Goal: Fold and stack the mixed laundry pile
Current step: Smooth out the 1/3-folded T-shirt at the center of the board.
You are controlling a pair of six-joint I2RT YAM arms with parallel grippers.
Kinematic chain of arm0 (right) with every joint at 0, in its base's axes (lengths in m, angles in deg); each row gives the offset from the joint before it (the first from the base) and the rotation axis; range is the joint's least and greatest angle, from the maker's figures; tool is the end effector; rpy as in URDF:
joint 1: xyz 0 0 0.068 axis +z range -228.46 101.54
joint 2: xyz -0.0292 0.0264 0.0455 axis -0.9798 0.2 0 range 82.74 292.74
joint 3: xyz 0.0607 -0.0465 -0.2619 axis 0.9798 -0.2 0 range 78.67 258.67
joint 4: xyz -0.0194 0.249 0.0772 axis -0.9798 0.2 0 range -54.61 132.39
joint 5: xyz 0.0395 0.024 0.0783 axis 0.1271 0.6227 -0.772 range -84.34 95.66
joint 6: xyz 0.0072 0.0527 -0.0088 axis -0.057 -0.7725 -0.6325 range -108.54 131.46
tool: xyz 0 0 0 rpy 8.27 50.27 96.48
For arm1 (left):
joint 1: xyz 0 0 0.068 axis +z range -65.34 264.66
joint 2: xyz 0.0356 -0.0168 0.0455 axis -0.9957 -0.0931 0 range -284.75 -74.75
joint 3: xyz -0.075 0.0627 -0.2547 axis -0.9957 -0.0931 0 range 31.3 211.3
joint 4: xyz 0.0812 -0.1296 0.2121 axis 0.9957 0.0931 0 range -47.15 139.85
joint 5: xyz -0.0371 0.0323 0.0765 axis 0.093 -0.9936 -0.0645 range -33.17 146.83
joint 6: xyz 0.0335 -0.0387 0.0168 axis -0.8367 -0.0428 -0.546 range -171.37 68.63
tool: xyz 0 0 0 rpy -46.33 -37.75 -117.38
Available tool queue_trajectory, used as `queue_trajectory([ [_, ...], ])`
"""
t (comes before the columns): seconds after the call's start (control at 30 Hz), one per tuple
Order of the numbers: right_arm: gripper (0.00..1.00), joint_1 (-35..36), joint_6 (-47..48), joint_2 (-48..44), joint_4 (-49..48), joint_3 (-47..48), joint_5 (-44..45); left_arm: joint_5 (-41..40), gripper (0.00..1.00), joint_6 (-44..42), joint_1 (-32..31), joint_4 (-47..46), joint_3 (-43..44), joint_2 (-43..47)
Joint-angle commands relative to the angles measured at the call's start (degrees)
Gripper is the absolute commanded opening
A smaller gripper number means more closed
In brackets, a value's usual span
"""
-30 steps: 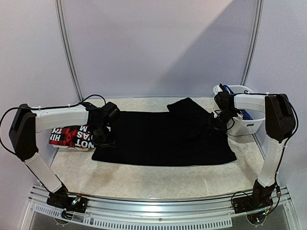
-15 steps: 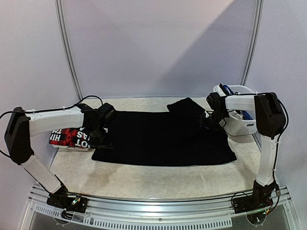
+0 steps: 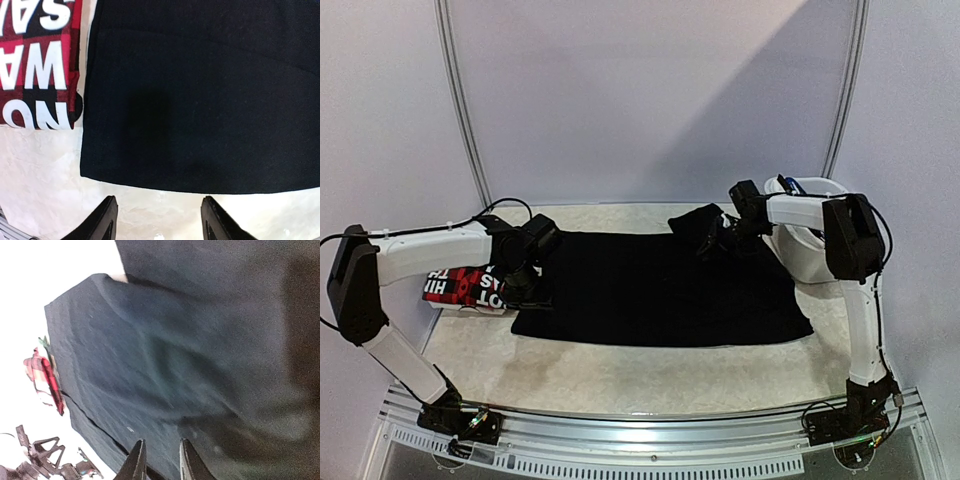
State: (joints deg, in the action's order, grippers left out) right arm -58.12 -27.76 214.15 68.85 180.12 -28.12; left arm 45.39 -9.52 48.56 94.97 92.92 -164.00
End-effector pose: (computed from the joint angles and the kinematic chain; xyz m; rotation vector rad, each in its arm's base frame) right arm 0.4462 0.1865 0.1484 0.2643 2.8300 1.0798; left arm 0.2310 -0.1599 0.2099 -0.1700 2.8721 0.0619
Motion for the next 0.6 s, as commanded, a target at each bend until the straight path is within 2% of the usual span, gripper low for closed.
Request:
queue_trajectory([
  [0.0,0.25,0.7,-2.9,5.3,-1.5,8.3,-4.3,-0.9,0.57,-1.3,-0.8,1.4,2.9,0.3],
  [0.1,0.28,0.5,-0.2,4.4,2.9,12.5,-2.3,-0.8,0.57,-2.0,-0.8,1.9,3.6,0.2],
  [0.23,0.37,0.1,4.8,-1.7,10.5,10.6,3.4,-1.0,0.58,-1.8,-0.8,2.5,2.6,1.1],
  [0.37,0.42,-0.5,8.6,-11.9,12.3,-1.9,10.5,-0.8,0.63,-0.5,-0.3,1.9,-0.9,4.2],
  [0.57,0.46,-1.3,7.4,-29.9,10.4,-24.6,12.7,2.2,0.68,2.5,2.9,-1.4,-8.7,8.9],
])
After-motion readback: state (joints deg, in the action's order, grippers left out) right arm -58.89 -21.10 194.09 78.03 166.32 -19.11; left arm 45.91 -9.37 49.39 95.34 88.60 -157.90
